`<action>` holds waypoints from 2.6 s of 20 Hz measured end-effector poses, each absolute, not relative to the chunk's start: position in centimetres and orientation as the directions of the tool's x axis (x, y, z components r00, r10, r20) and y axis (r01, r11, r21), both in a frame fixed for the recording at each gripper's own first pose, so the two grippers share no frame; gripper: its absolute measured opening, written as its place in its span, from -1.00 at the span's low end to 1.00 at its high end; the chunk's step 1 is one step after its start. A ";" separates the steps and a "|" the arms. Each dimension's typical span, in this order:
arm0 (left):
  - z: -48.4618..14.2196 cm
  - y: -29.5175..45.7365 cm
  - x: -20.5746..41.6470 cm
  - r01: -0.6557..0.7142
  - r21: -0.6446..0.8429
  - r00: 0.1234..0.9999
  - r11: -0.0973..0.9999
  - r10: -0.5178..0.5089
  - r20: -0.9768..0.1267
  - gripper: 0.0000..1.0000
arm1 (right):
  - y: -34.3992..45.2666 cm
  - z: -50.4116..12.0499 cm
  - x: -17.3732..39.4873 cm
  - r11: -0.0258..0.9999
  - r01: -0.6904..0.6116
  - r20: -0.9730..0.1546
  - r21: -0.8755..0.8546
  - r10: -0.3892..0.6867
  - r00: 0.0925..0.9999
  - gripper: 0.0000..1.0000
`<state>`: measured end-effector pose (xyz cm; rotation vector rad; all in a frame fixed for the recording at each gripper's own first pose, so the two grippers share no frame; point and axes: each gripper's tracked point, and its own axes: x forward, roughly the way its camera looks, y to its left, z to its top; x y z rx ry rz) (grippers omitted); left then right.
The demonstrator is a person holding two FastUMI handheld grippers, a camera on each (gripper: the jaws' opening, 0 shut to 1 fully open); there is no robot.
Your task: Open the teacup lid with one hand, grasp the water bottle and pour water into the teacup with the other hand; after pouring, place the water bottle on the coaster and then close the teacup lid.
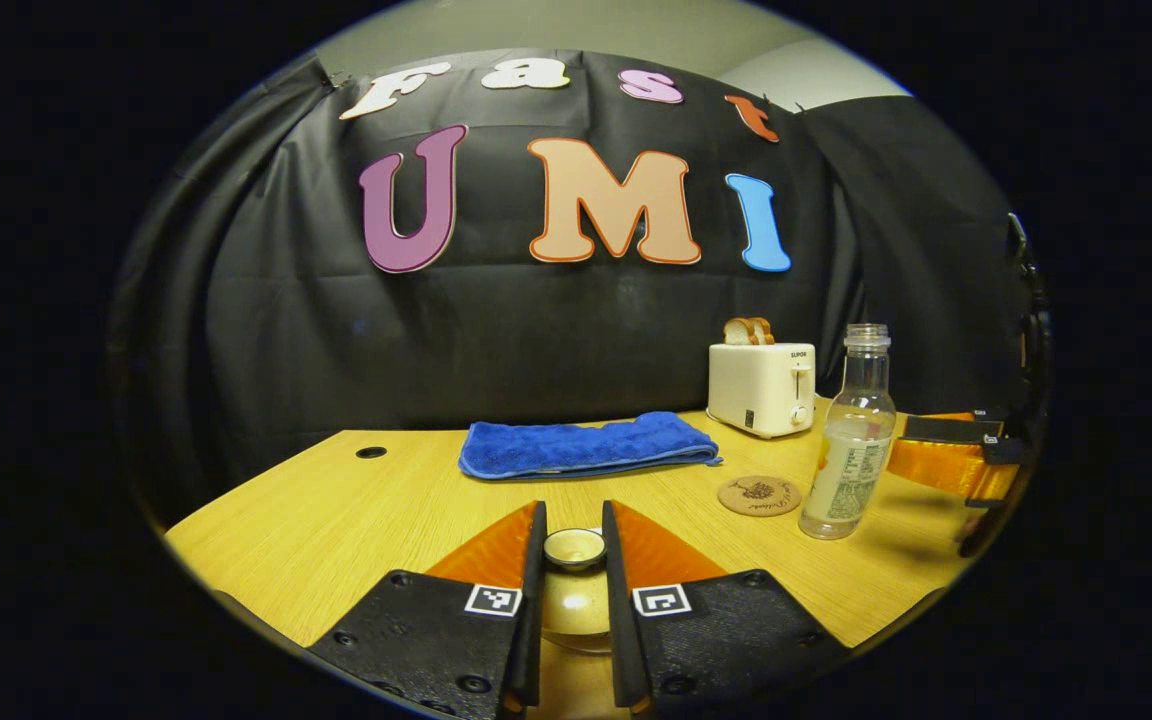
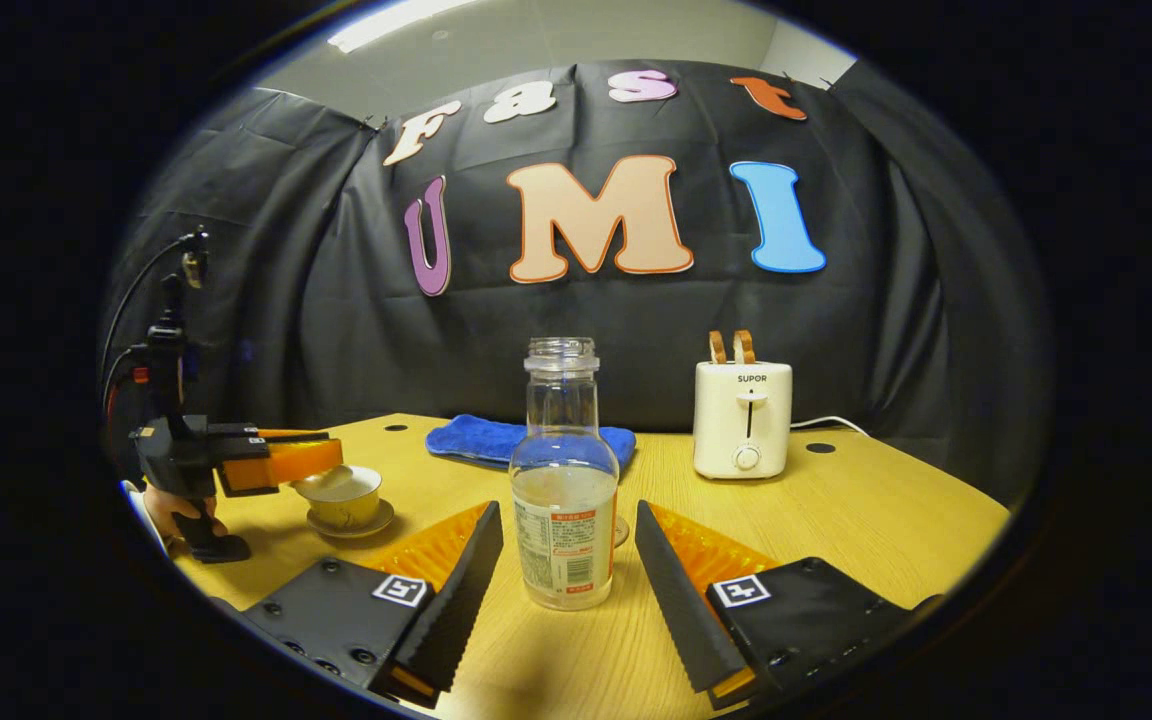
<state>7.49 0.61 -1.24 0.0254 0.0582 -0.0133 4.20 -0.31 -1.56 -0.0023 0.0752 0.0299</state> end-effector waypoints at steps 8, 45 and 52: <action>-0.6 4.1 5.1 -0.058 0.007 0.998 0.998 0.058 -0.018 -0.48 | 0.0 -2.5 6.8 1.000 -0.020 -0.128 -0.005 0.020 0.992 0.75; -0.3 9.7 2.3 -0.193 0.004 0.981 0.981 0.193 0.005 -0.48 | 0.1 -0.2 9.5 0.865 0.019 -0.193 -0.501 -0.134 0.972 0.55; -0.4 9.8 2.3 -0.193 0.003 0.981 0.981 0.193 0.004 -0.48 | 2.4 2.3 11.8 0.696 -0.009 -0.152 -0.718 -0.144 0.978 0.55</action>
